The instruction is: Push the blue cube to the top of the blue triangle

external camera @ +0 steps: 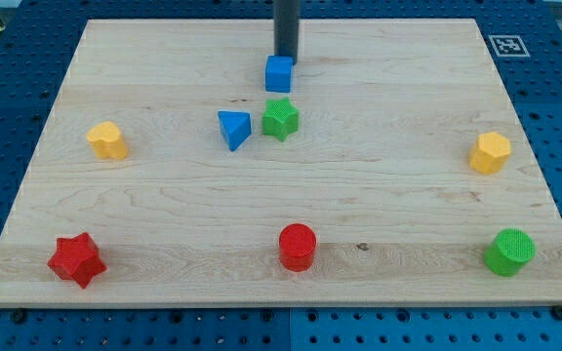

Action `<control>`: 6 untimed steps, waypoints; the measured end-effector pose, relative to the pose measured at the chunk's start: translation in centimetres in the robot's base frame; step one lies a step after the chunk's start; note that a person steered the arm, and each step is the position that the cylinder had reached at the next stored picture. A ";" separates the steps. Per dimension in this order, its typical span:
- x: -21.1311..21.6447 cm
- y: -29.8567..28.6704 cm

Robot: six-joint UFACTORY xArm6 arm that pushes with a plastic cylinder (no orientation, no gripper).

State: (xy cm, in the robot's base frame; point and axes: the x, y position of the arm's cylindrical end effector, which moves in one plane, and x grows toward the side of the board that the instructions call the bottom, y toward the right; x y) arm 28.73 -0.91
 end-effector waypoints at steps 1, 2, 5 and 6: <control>1.1 -0.6; 0.1 -0.5; 1.9 2.8; 3.5 2.3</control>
State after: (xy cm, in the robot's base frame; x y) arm 32.24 1.39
